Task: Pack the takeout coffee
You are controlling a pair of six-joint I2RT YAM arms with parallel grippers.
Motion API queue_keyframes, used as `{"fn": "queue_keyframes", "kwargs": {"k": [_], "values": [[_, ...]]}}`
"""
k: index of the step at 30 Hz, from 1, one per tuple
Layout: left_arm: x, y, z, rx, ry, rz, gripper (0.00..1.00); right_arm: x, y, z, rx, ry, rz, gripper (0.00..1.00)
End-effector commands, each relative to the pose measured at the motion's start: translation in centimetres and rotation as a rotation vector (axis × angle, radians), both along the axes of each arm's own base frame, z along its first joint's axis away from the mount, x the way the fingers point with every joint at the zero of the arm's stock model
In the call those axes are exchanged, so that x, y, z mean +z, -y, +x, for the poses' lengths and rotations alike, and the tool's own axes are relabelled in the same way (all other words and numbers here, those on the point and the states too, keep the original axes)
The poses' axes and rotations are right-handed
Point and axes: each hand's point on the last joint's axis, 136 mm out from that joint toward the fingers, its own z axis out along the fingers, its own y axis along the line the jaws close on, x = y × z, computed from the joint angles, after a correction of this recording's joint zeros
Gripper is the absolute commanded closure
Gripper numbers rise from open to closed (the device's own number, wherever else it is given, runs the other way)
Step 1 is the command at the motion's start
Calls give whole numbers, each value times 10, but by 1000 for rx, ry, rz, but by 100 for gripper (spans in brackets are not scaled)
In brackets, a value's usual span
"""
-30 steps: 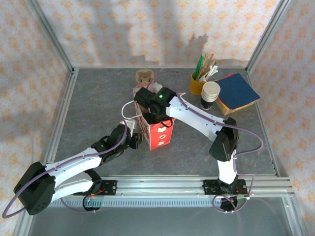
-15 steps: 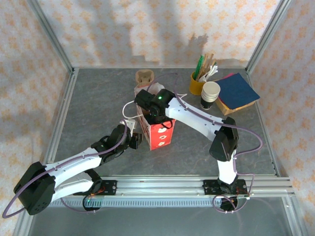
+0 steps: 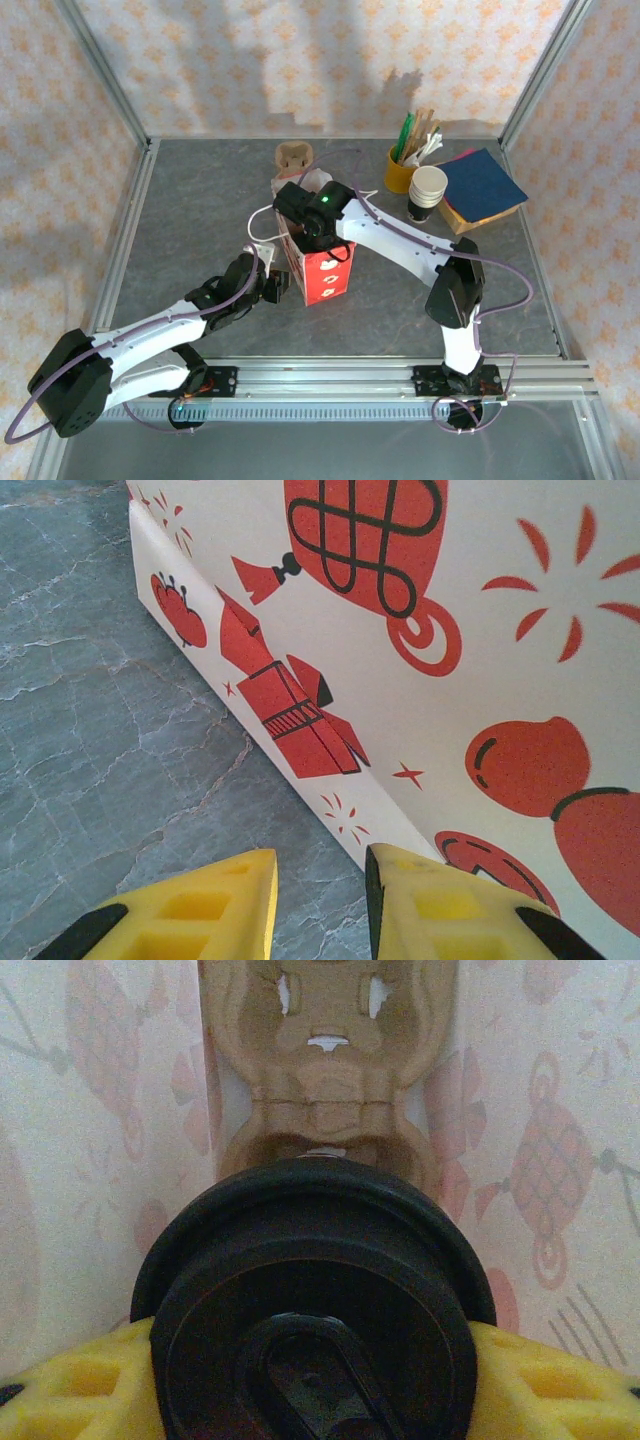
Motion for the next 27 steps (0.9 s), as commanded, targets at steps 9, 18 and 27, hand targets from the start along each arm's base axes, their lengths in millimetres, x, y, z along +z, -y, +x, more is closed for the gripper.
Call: {"fn": "queue_keyframes", "kwargs": {"k": [9, 18, 27], "values": [[2, 1, 1, -5, 20, 10, 68, -6, 6, -1, -3, -14, -20, 49], [0, 2, 1, -6, 16, 9, 68, -8, 5, -1, -2, -18, -24, 49], [0, 1, 0, -5, 16, 10, 68, -7, 2, 0, -1, -18, -22, 49]]}}
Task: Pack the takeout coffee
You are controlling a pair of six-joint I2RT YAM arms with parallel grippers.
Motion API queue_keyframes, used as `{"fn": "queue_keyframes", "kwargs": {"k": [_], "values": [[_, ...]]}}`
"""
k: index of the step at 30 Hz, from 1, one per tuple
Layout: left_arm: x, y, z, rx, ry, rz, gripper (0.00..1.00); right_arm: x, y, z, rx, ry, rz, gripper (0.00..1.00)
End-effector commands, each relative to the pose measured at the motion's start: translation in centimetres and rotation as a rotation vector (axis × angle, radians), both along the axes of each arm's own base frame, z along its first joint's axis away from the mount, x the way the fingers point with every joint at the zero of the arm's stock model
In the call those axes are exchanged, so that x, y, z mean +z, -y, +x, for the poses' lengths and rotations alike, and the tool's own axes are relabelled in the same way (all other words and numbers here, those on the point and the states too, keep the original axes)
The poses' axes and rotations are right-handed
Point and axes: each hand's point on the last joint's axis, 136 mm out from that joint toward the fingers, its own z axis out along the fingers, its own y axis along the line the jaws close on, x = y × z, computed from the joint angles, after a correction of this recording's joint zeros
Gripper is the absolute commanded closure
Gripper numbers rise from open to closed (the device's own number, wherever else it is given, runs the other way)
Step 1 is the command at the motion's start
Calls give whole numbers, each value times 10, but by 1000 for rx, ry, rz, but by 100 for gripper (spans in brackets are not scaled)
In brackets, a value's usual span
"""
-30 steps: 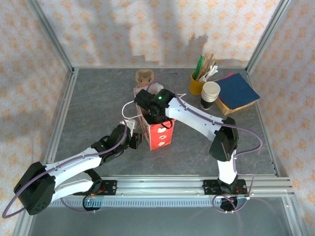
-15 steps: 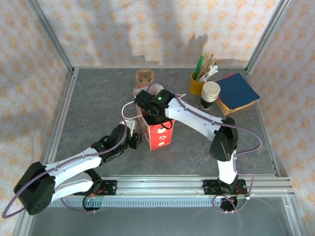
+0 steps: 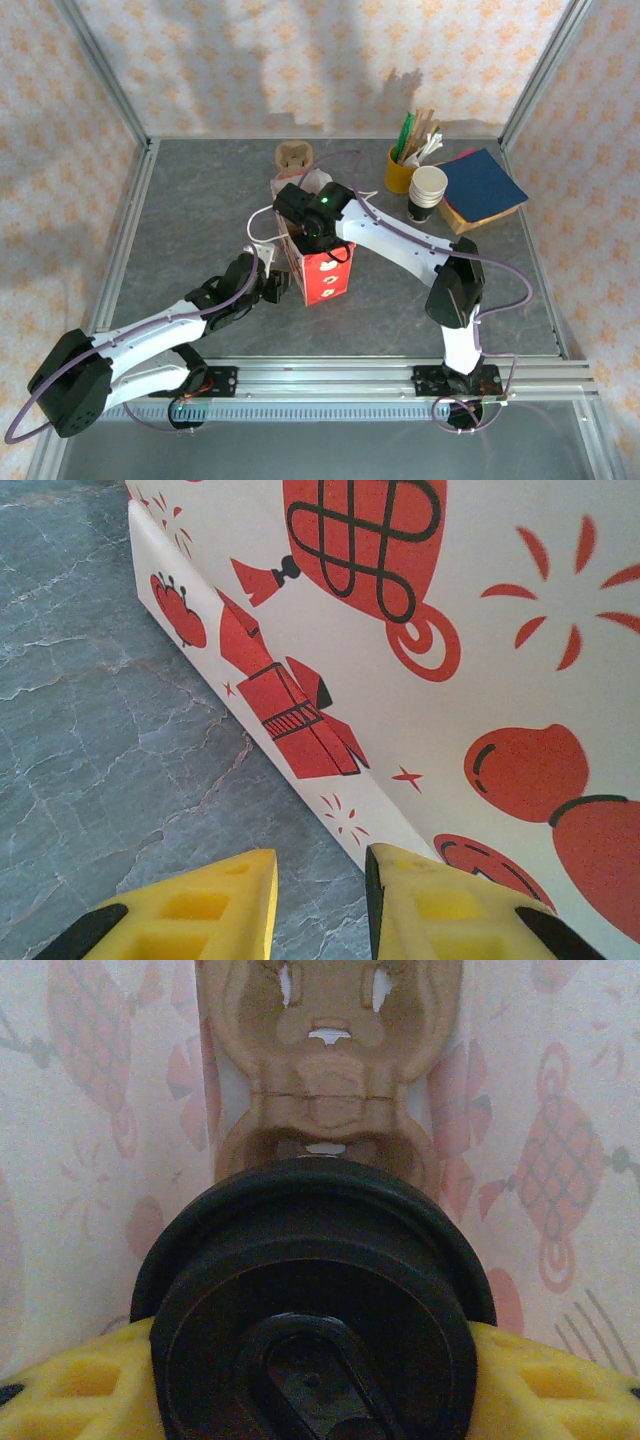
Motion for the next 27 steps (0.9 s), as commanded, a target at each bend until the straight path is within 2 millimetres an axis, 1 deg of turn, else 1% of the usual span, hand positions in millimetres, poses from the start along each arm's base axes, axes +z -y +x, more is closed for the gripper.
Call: {"fn": "queue_keyframes", "kwargs": {"k": [1, 15, 27], "values": [[1, 1, 0, -5, 18, 8, 68, -4, 2, 2, -3, -9, -20, 49], [4, 3, 3, -10, 22, 11, 68, -1, 2, 4, -4, 0, -20, 49], [4, 4, 4, -12, 21, 16, 68, 13, 3, 11, -28, 44, -13, 50]]}}
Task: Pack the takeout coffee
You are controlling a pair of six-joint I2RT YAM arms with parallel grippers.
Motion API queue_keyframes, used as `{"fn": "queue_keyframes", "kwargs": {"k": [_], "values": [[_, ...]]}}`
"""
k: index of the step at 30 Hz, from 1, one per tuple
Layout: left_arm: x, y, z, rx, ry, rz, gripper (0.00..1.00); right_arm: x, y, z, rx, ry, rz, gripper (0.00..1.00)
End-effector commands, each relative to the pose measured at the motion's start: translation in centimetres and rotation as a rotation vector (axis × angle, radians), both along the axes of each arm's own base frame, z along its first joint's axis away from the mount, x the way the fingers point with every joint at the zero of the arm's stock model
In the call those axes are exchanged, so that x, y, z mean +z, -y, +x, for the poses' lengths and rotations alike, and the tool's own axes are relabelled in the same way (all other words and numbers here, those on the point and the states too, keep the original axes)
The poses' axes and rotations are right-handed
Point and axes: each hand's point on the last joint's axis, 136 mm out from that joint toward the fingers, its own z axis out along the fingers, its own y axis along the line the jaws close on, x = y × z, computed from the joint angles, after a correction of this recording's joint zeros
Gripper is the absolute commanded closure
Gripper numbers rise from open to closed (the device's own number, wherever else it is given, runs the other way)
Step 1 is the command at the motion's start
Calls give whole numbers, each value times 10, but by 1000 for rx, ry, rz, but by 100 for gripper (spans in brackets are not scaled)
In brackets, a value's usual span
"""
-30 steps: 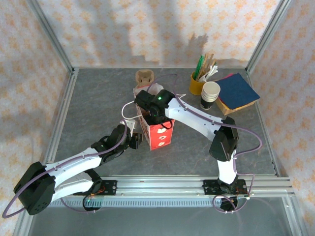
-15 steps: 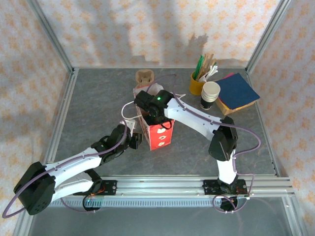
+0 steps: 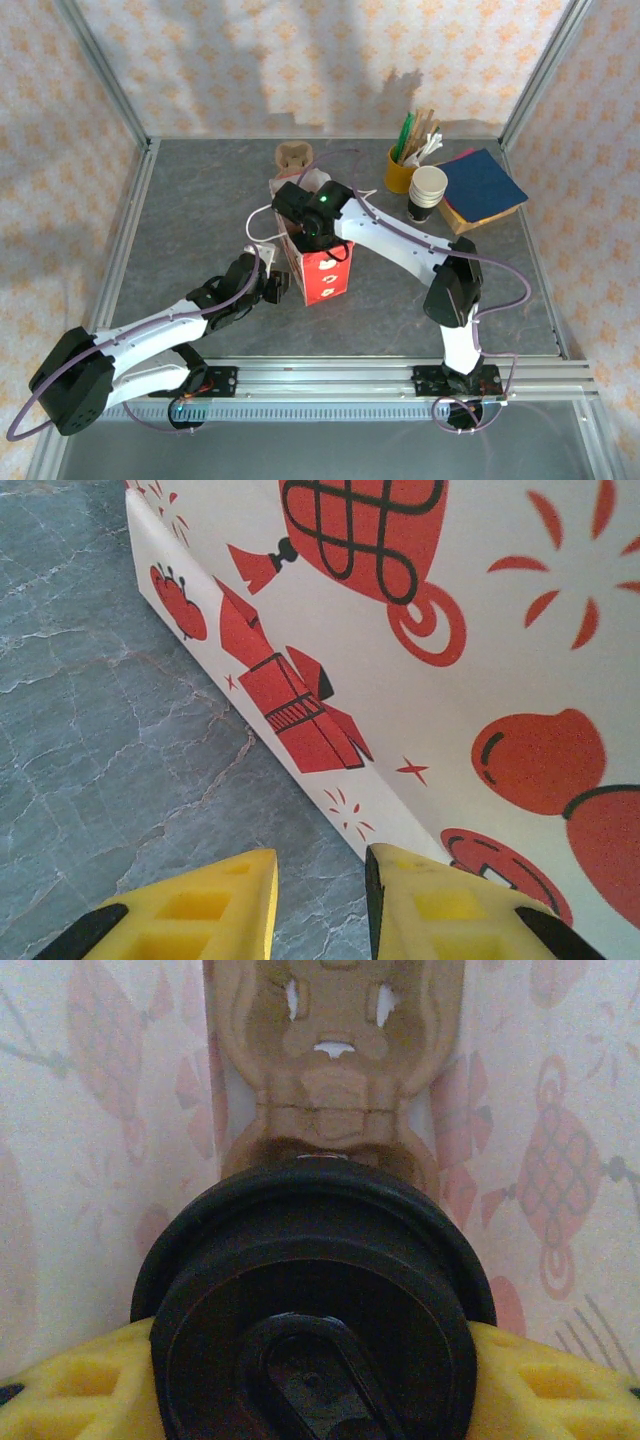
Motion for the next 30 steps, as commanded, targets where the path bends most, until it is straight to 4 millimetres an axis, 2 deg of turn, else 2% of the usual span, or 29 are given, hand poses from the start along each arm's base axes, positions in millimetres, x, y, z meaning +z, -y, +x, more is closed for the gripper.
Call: {"fn": "queue_keyframes", "kwargs": {"k": [1, 10, 24, 30], "values": [[8, 4, 4, -13, 31, 8, 68, 11, 6, 8, -30, 38, -16, 50], [8, 4, 5, -14, 31, 9, 68, 17, 6, 10, -44, 56, -5, 50], [7, 0, 1, -3, 32, 4, 68, 10, 5, 10, -42, 49, -12, 50], [6, 1, 1, -5, 28, 4, 68, 14, 5, 14, -58, 63, -5, 50]]}}
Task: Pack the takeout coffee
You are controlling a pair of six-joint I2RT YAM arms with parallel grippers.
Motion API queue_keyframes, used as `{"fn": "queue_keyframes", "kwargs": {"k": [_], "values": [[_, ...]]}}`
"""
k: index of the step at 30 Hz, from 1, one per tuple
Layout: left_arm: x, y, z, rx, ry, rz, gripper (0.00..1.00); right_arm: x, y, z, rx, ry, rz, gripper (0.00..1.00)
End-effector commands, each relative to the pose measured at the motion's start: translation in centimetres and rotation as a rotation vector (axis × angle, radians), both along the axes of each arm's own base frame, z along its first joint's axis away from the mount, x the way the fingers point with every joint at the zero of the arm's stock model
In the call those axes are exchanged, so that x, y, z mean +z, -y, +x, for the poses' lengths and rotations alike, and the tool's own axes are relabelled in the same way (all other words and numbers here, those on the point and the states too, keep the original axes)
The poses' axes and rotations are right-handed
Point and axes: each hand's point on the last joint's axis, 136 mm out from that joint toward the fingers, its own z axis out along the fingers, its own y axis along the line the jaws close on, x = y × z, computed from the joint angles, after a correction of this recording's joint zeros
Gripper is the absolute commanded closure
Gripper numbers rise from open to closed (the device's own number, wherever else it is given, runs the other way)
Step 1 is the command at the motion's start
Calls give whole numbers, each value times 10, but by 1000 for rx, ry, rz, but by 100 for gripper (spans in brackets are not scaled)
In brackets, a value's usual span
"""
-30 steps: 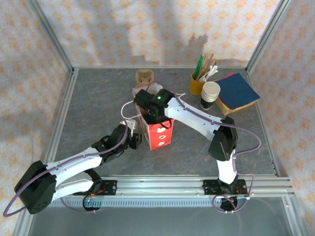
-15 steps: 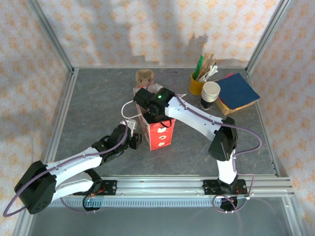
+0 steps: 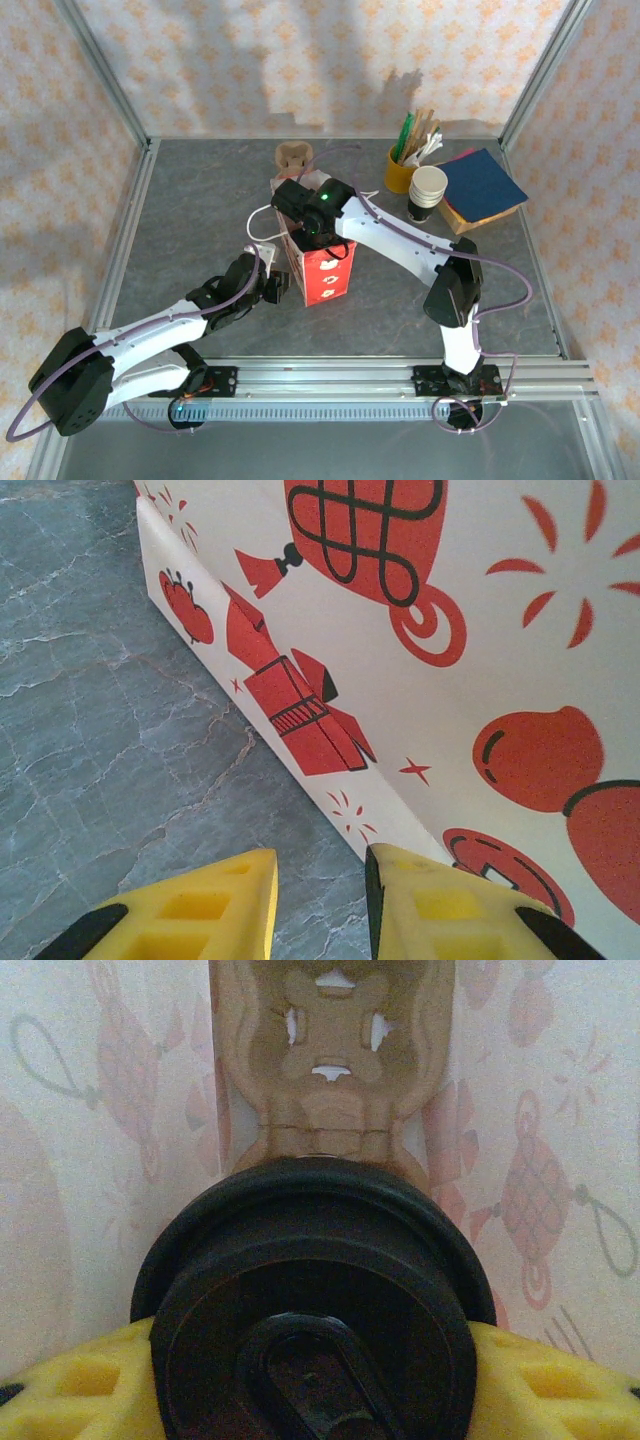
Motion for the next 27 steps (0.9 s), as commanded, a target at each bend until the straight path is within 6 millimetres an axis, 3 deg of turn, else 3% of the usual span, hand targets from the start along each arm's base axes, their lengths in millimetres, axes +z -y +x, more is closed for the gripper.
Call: {"fn": "queue_keyframes", "kwargs": {"k": [1, 15, 27], "values": [[5, 1, 1, -1, 23, 2, 68, 9, 6, 11, -40, 43, -8, 50], [4, 0, 1, 1, 23, 2, 68, 23, 3, 14, -56, 63, 36, 50], [4, 0, 1, 2, 21, 2, 68, 3, 6, 7, -40, 18, 8, 50]]}}
